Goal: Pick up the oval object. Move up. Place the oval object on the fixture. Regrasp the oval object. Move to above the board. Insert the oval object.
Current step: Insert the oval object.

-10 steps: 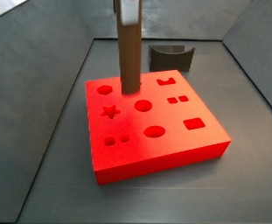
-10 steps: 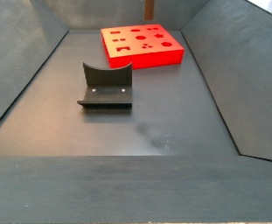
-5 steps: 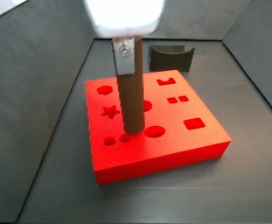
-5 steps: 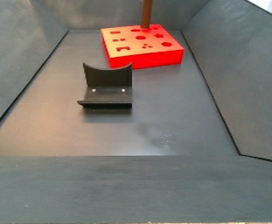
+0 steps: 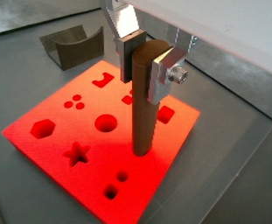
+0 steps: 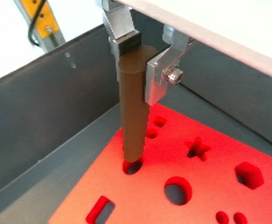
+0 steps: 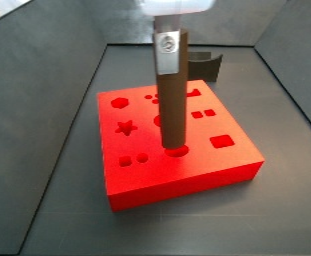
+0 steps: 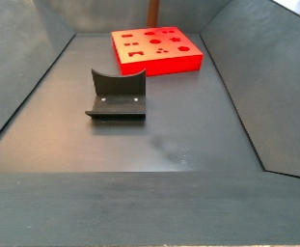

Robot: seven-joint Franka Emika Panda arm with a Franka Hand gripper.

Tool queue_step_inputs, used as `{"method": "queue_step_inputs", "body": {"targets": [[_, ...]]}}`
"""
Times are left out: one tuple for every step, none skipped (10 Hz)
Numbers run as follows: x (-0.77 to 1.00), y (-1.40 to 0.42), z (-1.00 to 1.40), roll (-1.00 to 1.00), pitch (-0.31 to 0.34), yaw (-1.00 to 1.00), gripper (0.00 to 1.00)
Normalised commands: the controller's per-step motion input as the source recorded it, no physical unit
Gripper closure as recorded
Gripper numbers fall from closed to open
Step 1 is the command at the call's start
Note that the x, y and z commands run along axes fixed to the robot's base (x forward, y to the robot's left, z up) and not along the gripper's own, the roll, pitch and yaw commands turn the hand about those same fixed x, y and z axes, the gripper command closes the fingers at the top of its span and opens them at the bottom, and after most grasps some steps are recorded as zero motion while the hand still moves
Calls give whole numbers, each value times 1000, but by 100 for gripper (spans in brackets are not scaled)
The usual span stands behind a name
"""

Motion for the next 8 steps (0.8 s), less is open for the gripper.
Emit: {"method": "queue_step_inputs", "body": {"targets": [[831, 66, -254, 143, 163, -154, 100], [691, 71, -200, 140, 186, -140, 100], [31, 0, 0, 14, 24, 0, 100], [54, -46, 0, 106, 70, 0, 100], [526, -137, 0, 223, 230, 0, 100], [574, 0, 0, 171, 250, -14, 100], [71, 66, 0, 34, 116, 0, 100], [0, 0, 0, 0, 29, 0, 100]]}}
